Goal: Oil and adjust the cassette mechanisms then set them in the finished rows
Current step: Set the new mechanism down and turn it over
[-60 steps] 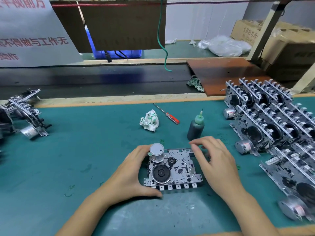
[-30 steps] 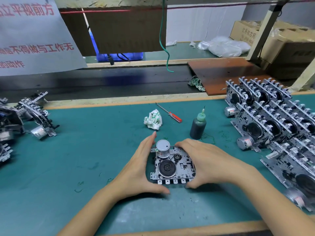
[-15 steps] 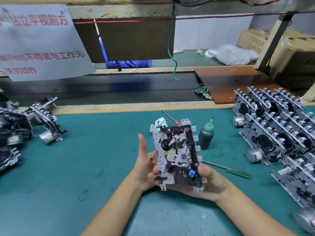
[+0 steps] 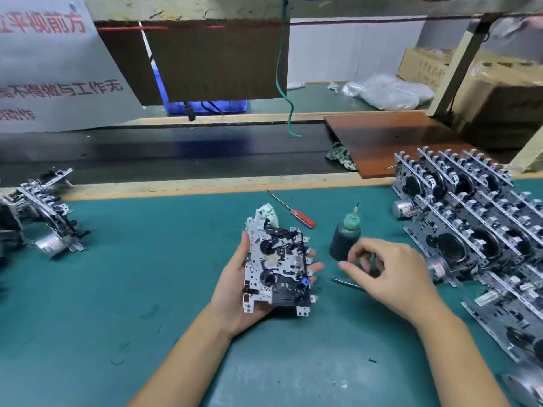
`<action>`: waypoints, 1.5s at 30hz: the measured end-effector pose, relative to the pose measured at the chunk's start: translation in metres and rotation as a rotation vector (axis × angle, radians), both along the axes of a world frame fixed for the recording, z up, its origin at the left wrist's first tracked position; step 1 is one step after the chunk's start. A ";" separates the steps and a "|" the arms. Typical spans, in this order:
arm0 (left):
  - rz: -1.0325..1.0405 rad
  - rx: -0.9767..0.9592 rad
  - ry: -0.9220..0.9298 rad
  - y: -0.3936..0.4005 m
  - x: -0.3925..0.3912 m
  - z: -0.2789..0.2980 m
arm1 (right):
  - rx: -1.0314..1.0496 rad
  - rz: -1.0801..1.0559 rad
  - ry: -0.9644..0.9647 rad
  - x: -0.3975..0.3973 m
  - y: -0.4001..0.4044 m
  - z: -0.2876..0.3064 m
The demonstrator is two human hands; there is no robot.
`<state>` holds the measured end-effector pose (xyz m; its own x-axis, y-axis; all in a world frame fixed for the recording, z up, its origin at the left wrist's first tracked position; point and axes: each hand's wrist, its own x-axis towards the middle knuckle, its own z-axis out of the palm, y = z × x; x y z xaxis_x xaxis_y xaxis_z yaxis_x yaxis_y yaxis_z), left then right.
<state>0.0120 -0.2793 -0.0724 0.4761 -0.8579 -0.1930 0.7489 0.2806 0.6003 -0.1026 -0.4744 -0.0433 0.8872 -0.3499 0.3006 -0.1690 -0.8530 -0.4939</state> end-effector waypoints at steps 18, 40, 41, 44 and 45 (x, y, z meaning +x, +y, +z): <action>-0.010 0.129 0.087 0.000 0.007 -0.009 | 0.797 0.414 0.253 0.010 0.025 -0.002; -0.009 0.250 0.044 -0.003 0.004 -0.003 | 0.873 0.346 0.538 0.015 0.037 -0.003; -0.011 0.250 0.043 -0.003 0.004 -0.003 | 0.889 0.346 0.538 0.015 0.037 -0.003; -0.014 0.235 0.065 -0.005 0.005 -0.002 | 0.891 0.326 0.542 0.016 0.037 -0.003; -0.015 0.234 0.069 -0.005 0.005 -0.002 | 0.879 0.321 0.547 0.016 0.037 -0.003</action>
